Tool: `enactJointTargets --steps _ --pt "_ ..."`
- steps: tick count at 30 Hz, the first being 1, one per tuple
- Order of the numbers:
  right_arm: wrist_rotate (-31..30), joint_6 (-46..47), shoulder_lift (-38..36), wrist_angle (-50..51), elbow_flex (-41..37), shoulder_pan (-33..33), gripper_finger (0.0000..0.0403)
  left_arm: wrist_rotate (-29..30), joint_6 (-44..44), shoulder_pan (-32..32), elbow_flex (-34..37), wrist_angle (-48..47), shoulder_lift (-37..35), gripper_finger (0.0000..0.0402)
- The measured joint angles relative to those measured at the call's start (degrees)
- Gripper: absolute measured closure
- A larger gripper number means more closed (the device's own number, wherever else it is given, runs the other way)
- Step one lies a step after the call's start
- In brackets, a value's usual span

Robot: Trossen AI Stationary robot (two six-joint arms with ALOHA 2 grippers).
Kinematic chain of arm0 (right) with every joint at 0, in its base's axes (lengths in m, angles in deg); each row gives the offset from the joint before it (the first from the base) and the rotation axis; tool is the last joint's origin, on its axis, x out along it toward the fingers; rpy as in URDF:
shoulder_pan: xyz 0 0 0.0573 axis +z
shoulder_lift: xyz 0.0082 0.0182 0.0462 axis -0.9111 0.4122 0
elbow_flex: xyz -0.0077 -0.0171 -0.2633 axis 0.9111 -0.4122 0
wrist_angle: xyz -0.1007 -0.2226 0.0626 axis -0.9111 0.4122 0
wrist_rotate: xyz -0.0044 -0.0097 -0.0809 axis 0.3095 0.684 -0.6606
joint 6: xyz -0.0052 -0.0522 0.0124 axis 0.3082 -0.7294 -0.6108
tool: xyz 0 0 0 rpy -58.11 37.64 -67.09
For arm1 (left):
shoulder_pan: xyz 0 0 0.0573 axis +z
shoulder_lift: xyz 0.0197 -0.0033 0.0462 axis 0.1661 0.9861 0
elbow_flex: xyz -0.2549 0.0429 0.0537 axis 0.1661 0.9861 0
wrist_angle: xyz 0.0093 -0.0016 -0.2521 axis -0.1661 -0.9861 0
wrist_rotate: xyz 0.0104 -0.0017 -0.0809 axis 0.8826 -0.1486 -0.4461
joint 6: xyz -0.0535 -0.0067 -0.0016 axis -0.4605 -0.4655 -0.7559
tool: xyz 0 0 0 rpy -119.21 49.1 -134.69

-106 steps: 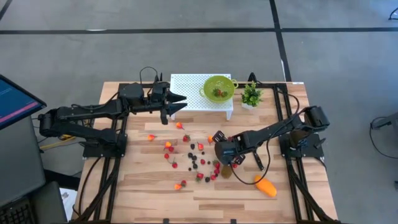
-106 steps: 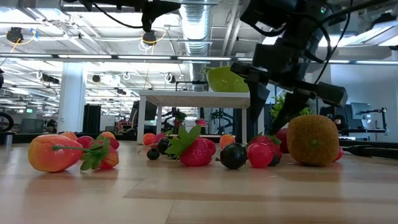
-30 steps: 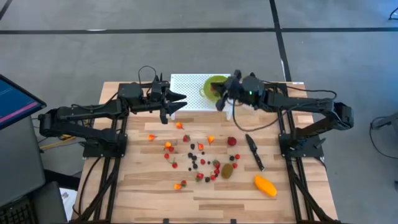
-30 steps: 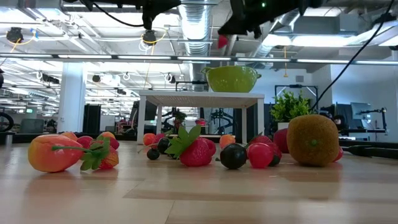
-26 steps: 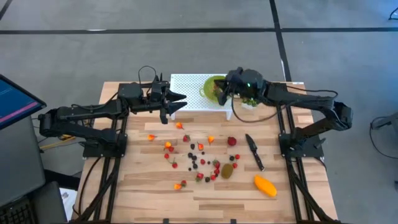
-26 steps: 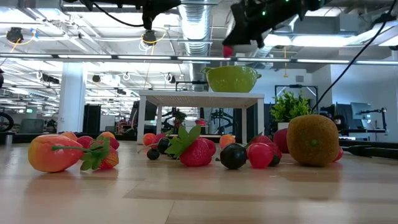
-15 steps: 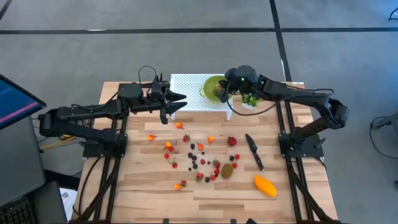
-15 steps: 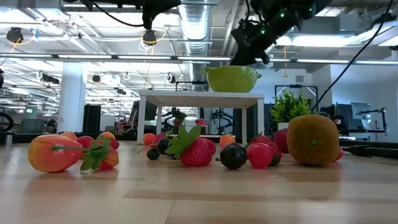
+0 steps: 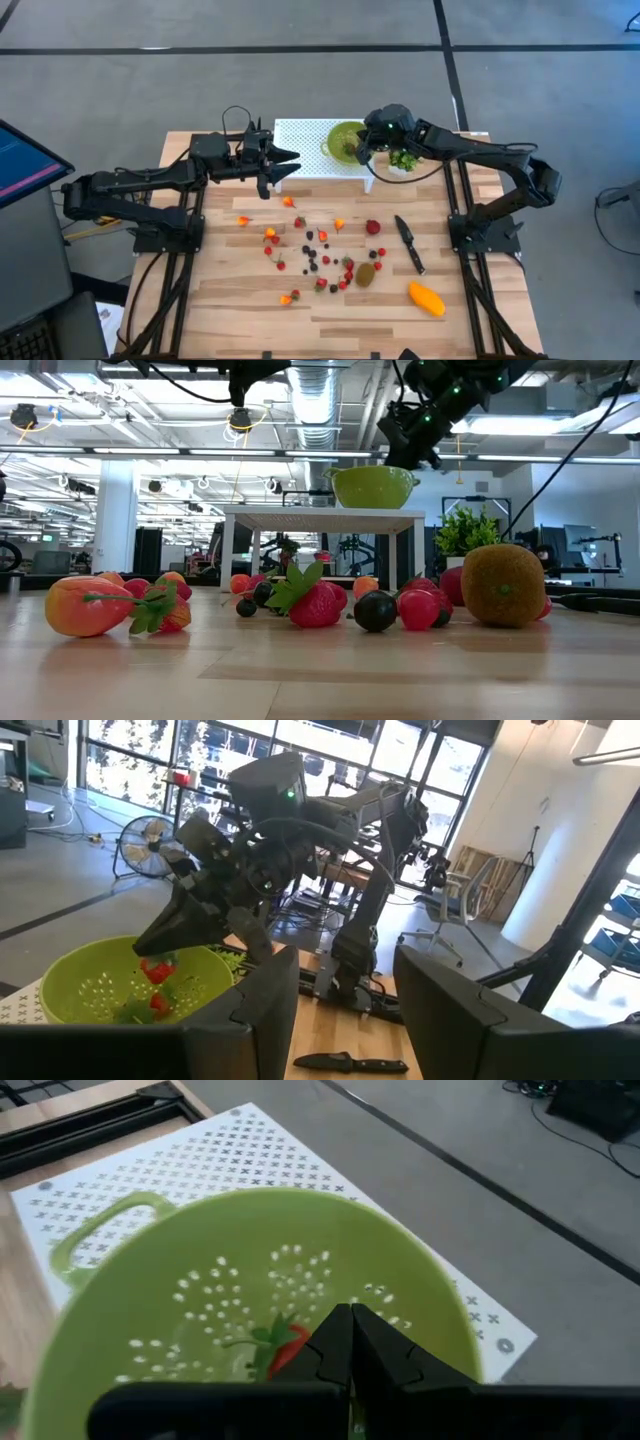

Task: Pick & Place Fruit
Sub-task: Put the red strawberry into the green strainer bowl, then put the red cherry into the green strainer bowl

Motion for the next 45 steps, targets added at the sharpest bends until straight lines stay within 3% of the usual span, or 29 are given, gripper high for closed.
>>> enactJointTargets --steps 9,19,27,36,45 --pt "0.0 0.7 0.0 0.1 0.0 0.0 0.0394 0.0 0.0 0.0 0.0 0.0 0.0 0.0243" --pt "2.6 0.4 -1.1 -3.7 0.5 0.0 0.0312 0.0 0.0 0.0 0.0 0.1 0.0 0.0243" --pt "7.8 -5.4 -4.0 -3.4 7.1 7.3 0.0303 0.0 0.0 0.0 0.0 0.1 0.0 0.0243" --pt "7.4 -8.7 -5.2 9.3 14.5 20.3 0.0316 0.0 0.0 0.0 0.0 0.1 0.0 0.0243" --pt "3.4 7.3 -5.1 30.2 15.3 31.0 0.0344 0.0 0.0 0.0 0.0 0.2 0.0 0.0243"
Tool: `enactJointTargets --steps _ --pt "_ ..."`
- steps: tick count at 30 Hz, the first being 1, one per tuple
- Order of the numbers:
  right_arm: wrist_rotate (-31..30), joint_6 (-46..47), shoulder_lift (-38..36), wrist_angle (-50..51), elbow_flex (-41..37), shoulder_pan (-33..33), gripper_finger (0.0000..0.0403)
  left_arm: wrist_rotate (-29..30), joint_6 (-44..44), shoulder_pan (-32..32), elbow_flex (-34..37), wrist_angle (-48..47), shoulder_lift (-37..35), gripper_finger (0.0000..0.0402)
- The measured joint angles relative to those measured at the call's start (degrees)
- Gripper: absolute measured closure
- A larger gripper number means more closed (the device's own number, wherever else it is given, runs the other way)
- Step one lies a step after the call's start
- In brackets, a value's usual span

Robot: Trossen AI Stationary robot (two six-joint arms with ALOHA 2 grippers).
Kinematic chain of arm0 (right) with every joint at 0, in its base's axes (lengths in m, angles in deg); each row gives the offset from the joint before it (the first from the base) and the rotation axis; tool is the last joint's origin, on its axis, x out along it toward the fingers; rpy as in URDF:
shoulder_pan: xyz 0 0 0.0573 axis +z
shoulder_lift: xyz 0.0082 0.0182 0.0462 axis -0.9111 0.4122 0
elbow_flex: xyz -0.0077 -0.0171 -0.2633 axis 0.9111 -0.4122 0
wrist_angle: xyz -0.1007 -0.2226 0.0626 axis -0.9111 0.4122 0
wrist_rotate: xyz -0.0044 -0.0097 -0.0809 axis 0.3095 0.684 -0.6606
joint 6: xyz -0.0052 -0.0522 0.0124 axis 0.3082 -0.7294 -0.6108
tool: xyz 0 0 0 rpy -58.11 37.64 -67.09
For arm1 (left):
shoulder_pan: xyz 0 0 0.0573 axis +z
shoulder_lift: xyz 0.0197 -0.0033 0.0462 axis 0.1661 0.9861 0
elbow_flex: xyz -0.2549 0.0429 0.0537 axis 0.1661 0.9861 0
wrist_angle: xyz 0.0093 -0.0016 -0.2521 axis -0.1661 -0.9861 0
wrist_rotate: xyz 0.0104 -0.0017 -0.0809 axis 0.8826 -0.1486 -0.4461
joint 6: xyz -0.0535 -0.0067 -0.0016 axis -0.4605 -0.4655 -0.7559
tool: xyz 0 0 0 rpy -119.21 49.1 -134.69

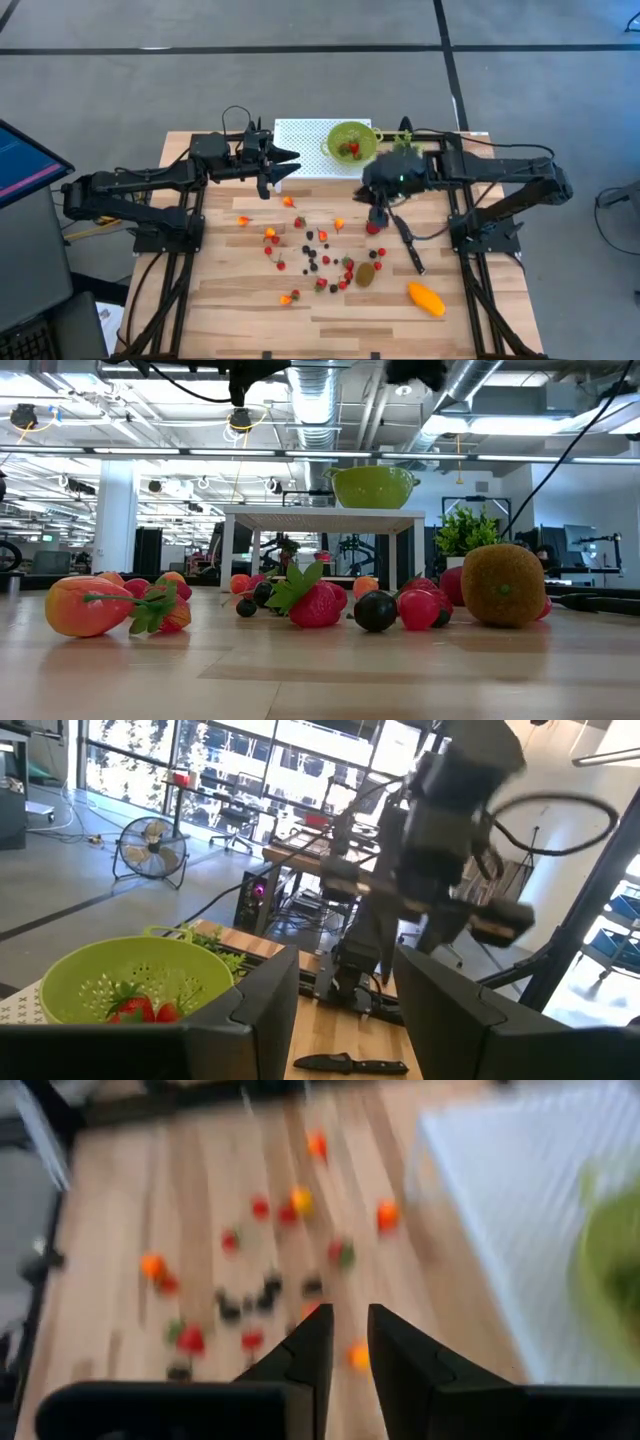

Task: Pick & Place Fruit
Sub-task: Put the red cherry into the green strainer bowl

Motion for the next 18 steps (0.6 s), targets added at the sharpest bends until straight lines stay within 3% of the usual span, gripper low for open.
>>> enactJointTargets --steps 8,18 --pt "-9.6 15.3 0.1 14.4 0.0 9.4 0.0366 0.0 0.0 0.0 0.0 0.5 0.0 0.0243" --pt "-10.2 23.6 0.1 18.5 -2.9 17.9 0.0376 0.0 0.0 0.0 0.0 0.9 0.0 0.0243"
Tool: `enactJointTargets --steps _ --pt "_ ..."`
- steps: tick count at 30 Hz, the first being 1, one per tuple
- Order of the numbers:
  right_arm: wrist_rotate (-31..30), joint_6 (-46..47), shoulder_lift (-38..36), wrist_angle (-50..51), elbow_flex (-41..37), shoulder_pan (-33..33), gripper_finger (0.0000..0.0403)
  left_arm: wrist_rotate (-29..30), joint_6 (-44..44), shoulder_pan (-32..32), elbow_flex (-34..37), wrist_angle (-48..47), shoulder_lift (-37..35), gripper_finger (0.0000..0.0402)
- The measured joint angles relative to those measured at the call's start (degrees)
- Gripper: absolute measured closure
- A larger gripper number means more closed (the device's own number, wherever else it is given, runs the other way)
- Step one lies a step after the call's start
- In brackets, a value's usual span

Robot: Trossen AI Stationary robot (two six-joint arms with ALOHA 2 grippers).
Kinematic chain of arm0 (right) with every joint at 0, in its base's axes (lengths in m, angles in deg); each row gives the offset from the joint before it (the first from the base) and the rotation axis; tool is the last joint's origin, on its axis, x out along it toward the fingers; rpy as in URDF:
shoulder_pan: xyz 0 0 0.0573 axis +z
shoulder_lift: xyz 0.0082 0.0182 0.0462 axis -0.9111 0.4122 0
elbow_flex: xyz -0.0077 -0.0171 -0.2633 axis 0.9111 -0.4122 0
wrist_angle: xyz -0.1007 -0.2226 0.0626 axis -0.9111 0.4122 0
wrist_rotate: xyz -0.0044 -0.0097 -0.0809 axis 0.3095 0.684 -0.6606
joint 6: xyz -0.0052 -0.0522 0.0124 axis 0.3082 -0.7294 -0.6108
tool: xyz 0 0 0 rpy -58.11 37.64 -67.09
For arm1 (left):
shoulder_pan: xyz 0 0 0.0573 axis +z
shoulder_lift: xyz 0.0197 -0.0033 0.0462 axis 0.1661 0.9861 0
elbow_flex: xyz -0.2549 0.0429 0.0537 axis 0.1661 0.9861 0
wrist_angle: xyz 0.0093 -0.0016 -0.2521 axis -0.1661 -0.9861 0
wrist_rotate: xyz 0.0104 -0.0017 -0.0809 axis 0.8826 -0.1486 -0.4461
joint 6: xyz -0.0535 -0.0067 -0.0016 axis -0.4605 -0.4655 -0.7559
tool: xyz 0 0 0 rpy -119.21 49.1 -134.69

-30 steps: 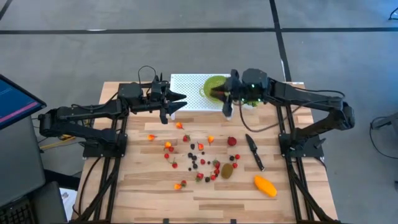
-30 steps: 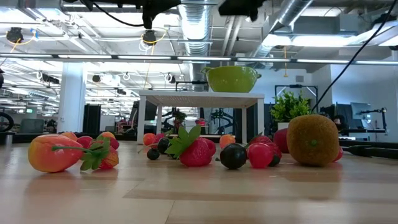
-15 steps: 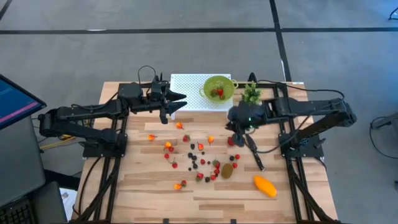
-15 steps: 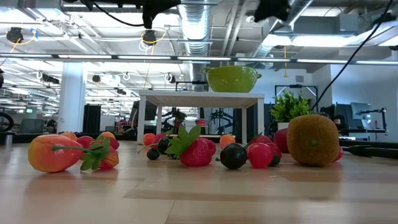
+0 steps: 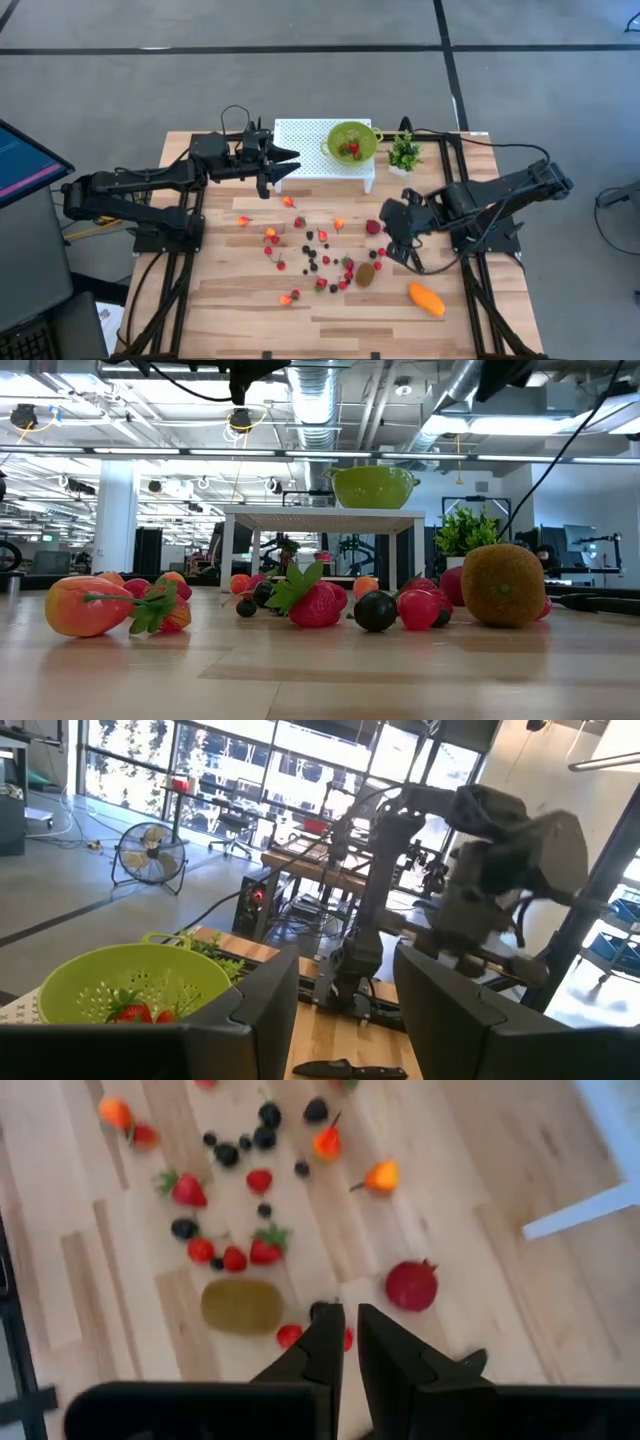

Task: Pick & Place Fruit
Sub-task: Put the red cherry into the green strainer bowl

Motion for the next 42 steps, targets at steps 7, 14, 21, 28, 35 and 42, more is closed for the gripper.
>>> enactJointTargets --steps 7,14,21,28,35,42 --pt "-0.1 -7.1 0.0 -4.8 -10.5 3.3 0.0369 0.0 0.0 0.0 0.0 0.0 0.0 0.0243" --pt "0.5 -13.1 0.1 -14.4 -18.3 3.4 0.0367 0.0 0.0 0.0 0.0 0.1 0.0 0.0243" --pt "0.6 -14.9 1.5 -16.0 -20.6 2.9 0.0324 0.0 0.0 0.0 0.0 0.1 0.0 0.0243" --pt "0.7 -17.5 8.8 -18.0 -20.9 2.3 0.0244 0.0 0.0 0.0 0.0 0.4 0.0 0.0243" --pt "1.5 -17.6 16.0 -18.4 -20.9 2.5 0.0186 0.0 0.0 0.0 0.0 0.9 0.0 0.0243" --pt "2.2 -18.1 21.8 -20.0 -20.8 2.2 0.0171 0.0 0.0 0.0 0.0 1.3 0.0 0.0243"
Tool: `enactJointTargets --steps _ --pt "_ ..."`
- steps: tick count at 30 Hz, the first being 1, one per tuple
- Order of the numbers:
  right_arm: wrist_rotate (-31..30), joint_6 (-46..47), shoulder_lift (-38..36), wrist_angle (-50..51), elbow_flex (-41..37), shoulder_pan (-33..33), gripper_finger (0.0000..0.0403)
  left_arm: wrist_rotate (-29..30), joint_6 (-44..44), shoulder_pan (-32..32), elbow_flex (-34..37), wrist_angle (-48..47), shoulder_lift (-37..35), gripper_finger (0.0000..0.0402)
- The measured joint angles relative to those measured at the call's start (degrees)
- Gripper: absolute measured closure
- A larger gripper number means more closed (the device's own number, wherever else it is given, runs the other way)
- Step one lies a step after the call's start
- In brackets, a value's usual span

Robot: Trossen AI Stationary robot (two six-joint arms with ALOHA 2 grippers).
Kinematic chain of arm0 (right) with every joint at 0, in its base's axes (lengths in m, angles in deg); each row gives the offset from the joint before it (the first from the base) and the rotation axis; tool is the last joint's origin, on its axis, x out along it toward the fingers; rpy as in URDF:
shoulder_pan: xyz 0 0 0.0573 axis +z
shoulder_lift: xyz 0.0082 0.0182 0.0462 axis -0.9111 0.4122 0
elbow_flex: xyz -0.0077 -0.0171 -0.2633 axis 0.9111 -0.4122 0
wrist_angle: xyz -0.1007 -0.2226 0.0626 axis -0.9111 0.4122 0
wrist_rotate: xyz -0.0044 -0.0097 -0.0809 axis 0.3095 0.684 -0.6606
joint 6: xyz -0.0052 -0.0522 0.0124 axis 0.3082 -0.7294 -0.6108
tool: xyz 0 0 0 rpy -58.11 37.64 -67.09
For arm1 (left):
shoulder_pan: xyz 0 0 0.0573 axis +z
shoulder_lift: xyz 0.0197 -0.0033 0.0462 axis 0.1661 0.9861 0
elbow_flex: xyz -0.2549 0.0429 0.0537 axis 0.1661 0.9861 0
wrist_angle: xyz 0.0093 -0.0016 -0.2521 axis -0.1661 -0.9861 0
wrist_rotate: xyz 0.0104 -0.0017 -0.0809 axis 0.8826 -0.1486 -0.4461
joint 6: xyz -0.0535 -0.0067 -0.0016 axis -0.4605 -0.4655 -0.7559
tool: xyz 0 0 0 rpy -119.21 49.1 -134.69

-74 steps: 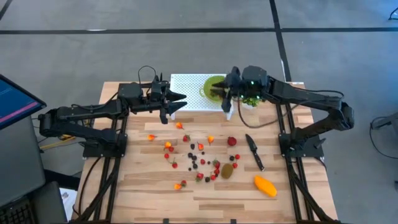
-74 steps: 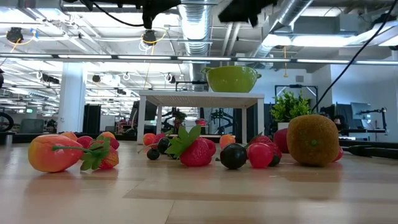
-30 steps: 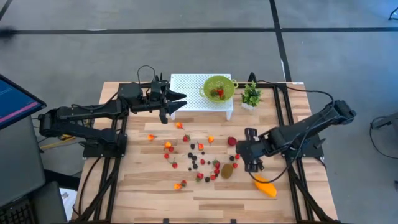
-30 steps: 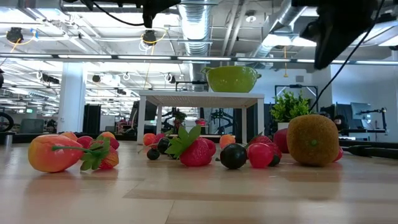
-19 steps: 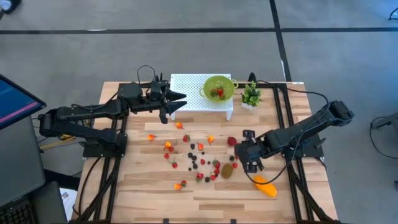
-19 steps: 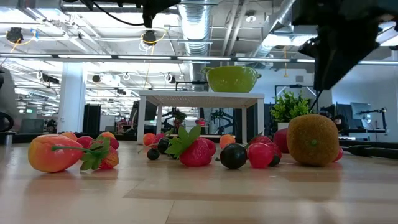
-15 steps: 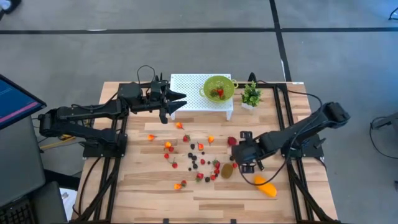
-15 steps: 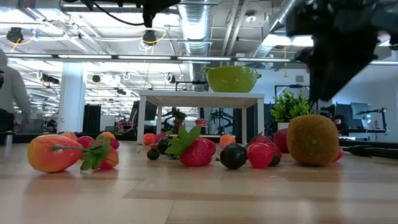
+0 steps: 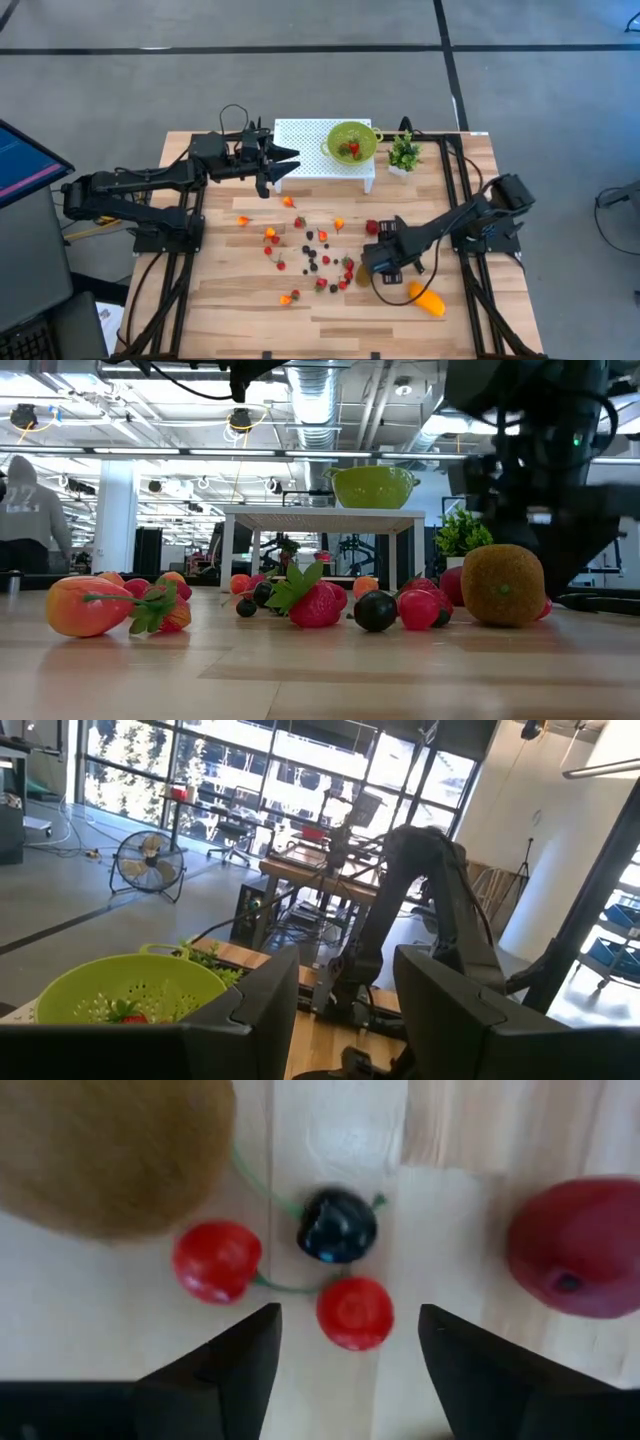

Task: Pick & Place Fruit
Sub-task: Put the red cherry into the green strainer bowl

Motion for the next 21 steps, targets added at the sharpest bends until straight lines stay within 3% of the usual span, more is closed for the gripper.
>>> enactJointTargets --steps 7,21 --pt "0.2 -0.4 3.4 -0.3 0.3 -0.6 0.0188 0.0 0.0 0.0 0.0 0.1 0.0 0.0243" --pt "0.4 -0.4 1.6 -3.6 -0.2 -0.6 0.0261 0.0 0.0 0.0 0.0 0.3 0.0 0.0243"
